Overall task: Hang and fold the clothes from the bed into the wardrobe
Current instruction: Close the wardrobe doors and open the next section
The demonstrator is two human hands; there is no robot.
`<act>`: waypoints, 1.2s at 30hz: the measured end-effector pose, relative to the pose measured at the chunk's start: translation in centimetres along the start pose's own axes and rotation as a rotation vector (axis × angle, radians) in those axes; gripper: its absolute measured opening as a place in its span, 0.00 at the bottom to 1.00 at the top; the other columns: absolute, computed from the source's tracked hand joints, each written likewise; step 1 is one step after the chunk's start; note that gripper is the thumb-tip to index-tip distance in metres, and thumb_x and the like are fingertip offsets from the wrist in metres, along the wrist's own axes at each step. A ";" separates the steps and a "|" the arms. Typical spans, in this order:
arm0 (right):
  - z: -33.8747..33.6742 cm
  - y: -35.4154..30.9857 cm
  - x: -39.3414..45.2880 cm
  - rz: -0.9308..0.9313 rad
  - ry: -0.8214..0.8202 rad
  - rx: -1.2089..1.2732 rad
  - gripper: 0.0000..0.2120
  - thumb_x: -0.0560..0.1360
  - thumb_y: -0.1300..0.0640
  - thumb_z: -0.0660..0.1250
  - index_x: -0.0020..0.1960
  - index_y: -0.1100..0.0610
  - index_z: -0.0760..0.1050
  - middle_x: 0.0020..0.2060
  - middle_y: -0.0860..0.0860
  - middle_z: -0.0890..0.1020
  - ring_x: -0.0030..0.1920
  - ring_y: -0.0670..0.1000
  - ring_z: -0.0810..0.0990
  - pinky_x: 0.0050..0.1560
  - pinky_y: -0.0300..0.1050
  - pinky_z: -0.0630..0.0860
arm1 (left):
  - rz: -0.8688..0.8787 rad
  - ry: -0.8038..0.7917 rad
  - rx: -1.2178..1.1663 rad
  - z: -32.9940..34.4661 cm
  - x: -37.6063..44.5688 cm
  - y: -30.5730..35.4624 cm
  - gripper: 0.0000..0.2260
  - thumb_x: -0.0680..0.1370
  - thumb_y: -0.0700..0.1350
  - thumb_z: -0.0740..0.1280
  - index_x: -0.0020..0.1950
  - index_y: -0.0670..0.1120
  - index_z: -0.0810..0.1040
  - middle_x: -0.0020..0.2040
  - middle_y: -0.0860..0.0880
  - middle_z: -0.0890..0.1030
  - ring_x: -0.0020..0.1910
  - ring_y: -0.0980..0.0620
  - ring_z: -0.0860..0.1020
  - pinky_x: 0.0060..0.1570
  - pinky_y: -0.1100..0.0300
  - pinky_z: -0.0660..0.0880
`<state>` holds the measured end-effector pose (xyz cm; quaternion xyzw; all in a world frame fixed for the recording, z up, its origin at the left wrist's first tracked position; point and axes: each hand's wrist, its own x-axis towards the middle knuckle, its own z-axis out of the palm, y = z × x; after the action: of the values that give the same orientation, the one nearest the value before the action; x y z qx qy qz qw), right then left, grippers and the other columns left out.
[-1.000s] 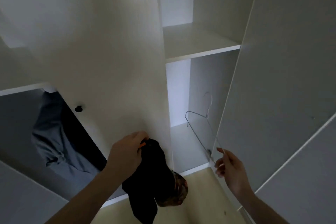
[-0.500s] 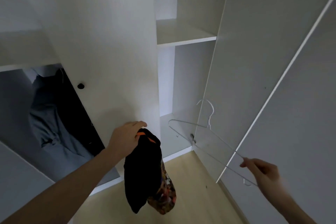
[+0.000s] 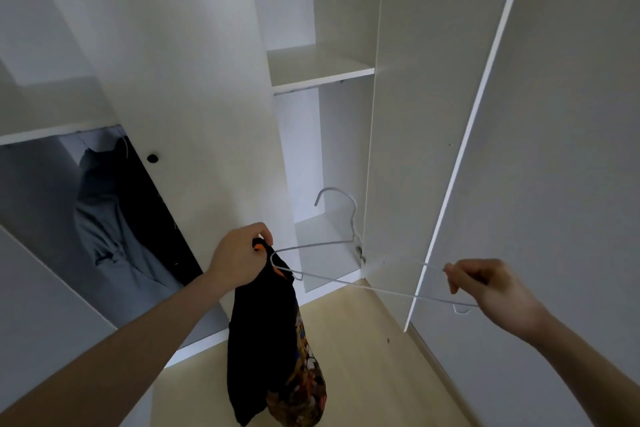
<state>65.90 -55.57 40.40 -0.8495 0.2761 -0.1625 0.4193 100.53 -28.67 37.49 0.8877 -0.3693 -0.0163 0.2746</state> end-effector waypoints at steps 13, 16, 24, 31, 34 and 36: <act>-3.6 3.5 -5.5 -0.073 -0.002 0.138 0.24 0.83 0.51 0.64 0.30 0.54 0.66 0.28 0.49 0.63 0.30 0.48 0.61 0.31 0.41 0.57 | -0.087 -0.236 0.694 -2.7 -5.2 3.0 0.06 0.77 0.40 0.65 0.54 0.43 0.74 0.52 0.45 0.79 0.48 0.48 0.79 0.42 0.56 0.75; -3.7 3.4 -6.5 -0.090 -0.001 0.147 0.24 0.83 0.51 0.64 0.29 0.53 0.66 0.27 0.47 0.63 0.29 0.48 0.60 0.29 0.37 0.57 | -0.065 -0.055 0.495 -2.0 -6.1 3.4 0.04 0.79 0.44 0.66 0.49 0.46 0.72 0.44 0.48 0.78 0.41 0.49 0.77 0.34 0.57 0.68; -5.4 1.0 -6.2 -0.175 -0.017 0.168 0.24 0.79 0.46 0.65 0.29 0.54 0.65 0.28 0.48 0.60 0.29 0.47 0.58 0.28 0.38 0.56 | 0.084 0.153 0.386 -3.9 -7.6 5.7 0.07 0.82 0.47 0.65 0.47 0.47 0.71 0.38 0.50 0.76 0.35 0.48 0.76 0.35 0.52 0.74; -6.9 -0.4 -5.2 -0.238 -0.030 0.168 0.24 0.77 0.41 0.64 0.29 0.53 0.63 0.29 0.49 0.60 0.32 0.51 0.58 0.32 0.44 0.54 | 0.188 0.179 0.555 -7.4 -6.7 6.1 0.08 0.80 0.45 0.66 0.44 0.46 0.71 0.41 0.48 0.76 0.39 0.45 0.76 0.36 0.52 0.73; -7.4 -1.4 -4.6 -0.254 -0.019 0.189 0.23 0.77 0.43 0.64 0.28 0.52 0.64 0.29 0.48 0.60 0.31 0.49 0.58 0.32 0.43 0.54 | 0.141 0.151 0.504 -8.3 -5.6 6.3 0.11 0.80 0.46 0.67 0.41 0.47 0.69 0.39 0.47 0.77 0.41 0.44 0.77 0.36 0.54 0.70; -7.6 -2.1 -4.2 -0.260 -0.016 0.212 0.23 0.77 0.44 0.64 0.28 0.52 0.64 0.29 0.48 0.60 0.31 0.49 0.57 0.32 0.44 0.53 | 0.100 0.104 0.416 -8.8 -5.0 6.5 0.13 0.79 0.46 0.69 0.37 0.48 0.69 0.37 0.48 0.77 0.40 0.44 0.78 0.36 0.54 0.72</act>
<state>59.38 -56.68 46.47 -0.8303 0.1419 -0.2369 0.4841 94.73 -24.91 47.35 0.9055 -0.3935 0.1197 0.1045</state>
